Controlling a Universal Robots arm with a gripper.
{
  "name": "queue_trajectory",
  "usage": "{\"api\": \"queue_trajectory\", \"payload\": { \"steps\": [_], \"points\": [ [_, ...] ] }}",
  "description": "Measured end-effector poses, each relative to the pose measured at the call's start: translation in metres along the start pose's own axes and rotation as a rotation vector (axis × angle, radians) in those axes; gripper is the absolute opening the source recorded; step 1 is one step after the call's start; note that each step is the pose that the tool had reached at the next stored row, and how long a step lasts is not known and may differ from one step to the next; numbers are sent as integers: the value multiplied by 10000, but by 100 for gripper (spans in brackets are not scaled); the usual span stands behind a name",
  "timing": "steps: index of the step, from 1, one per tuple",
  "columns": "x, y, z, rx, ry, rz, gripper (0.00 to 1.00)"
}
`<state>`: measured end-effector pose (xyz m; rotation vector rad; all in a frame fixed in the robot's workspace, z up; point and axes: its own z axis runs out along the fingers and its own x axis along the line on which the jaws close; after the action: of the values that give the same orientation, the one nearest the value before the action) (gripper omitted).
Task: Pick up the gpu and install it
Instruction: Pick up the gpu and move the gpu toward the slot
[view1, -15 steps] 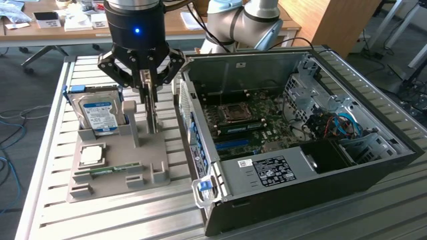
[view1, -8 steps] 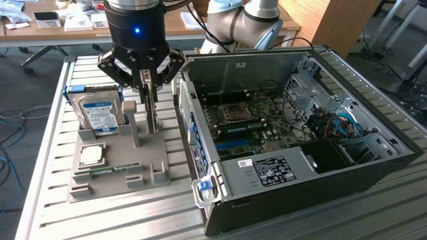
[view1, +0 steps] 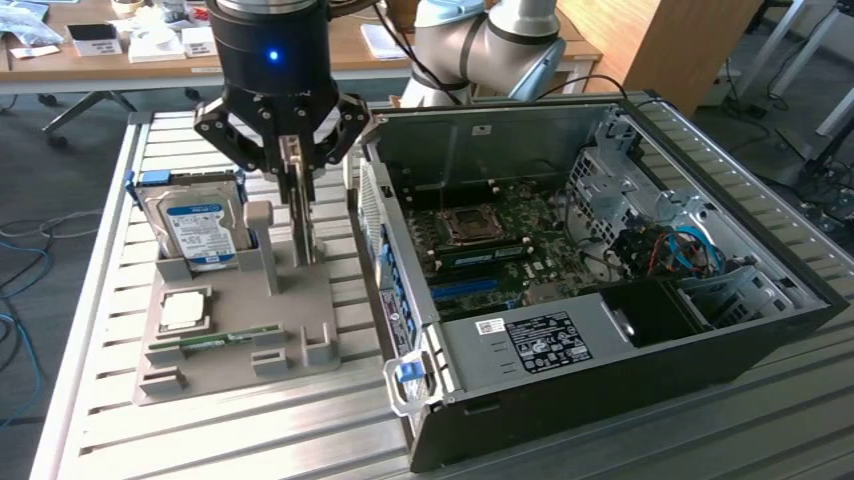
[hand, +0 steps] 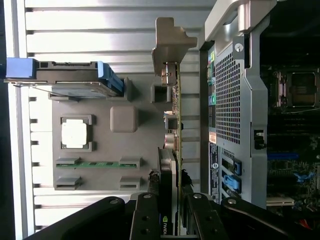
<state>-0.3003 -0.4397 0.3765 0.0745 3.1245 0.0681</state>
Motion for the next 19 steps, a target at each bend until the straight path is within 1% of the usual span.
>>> {"api": "queue_trajectory", "payload": {
  "steps": [8,19],
  "points": [
    [-1,3,-84,-2,-1,0,27],
    [-1,4,-89,0,0,0,27]
  ]
}}
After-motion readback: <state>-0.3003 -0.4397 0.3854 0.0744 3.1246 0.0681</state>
